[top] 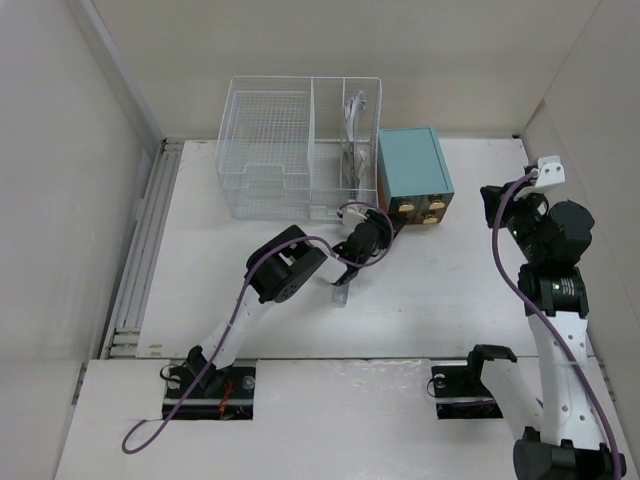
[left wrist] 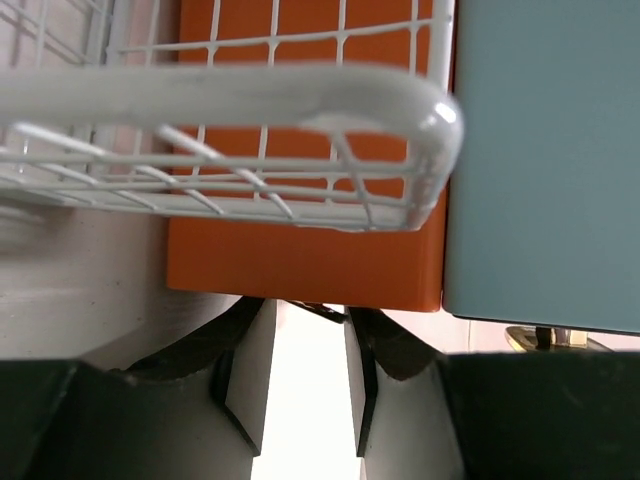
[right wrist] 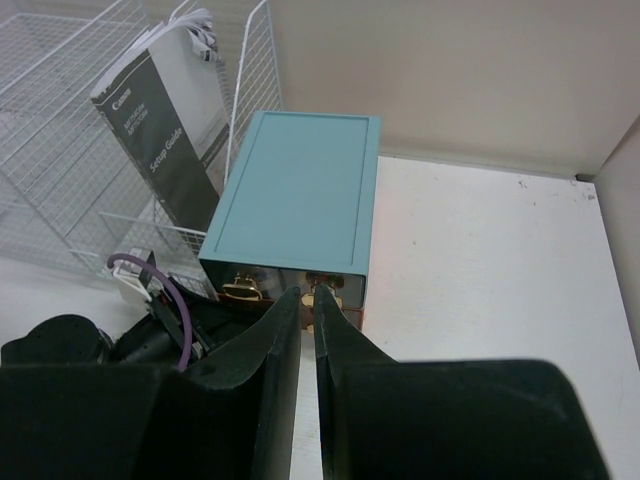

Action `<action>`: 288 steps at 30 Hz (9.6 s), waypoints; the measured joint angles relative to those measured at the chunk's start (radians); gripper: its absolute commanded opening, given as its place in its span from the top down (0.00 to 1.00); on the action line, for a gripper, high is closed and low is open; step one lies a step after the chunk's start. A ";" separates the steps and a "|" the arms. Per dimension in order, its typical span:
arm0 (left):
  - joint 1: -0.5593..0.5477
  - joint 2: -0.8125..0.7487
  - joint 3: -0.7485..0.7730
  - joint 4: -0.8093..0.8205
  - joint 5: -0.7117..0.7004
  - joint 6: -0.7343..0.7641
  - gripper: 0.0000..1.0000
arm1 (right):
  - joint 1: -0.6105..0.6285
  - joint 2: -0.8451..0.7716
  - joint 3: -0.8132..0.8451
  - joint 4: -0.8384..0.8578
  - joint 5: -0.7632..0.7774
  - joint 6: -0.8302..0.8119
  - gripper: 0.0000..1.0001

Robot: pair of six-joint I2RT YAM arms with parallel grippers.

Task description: Organize the desk

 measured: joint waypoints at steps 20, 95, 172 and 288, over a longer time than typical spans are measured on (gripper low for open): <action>-0.151 -0.046 -0.180 0.151 -0.116 -0.028 0.87 | 0.000 -0.011 0.000 -0.003 -0.005 0.000 0.84; -0.210 -0.689 -0.307 -1.202 -0.253 0.756 0.56 | -0.035 0.343 0.092 -0.295 -0.512 -0.249 0.50; 0.044 -0.669 -0.111 -0.899 0.493 1.090 1.00 | 0.063 0.917 0.279 -0.821 -0.644 -1.846 0.58; 0.008 -0.356 0.223 -0.906 0.421 0.842 0.57 | 0.119 0.968 0.287 -0.988 -0.396 -1.840 0.88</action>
